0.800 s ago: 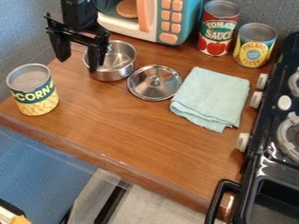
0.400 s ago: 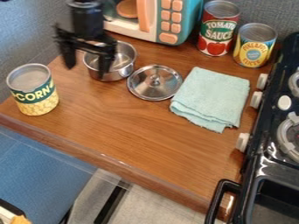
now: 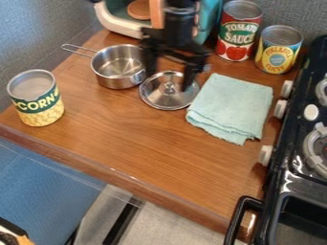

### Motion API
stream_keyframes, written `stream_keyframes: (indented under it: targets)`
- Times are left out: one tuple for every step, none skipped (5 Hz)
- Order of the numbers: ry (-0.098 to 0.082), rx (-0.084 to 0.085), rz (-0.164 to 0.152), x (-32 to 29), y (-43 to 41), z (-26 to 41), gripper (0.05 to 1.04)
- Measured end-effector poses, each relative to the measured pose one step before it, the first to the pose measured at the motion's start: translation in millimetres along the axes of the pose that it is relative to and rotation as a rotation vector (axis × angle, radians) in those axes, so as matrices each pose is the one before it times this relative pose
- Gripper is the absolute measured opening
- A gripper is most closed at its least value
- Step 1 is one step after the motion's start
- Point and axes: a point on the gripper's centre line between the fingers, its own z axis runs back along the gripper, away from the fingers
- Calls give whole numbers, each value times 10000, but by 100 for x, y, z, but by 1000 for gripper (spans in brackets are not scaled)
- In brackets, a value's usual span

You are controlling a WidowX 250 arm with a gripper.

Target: Move the blue cloth to the bottom right of the table

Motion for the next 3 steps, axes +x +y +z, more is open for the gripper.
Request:
stream_keyframes:
  targets:
    - [-154, -159, -82, 2298, -4850, -1017, 1000]
    - [-145, -47, 374, 1577, -1849, -1025, 1000]
    - [114, 202, -160, 951, -497, -1811, 1000]
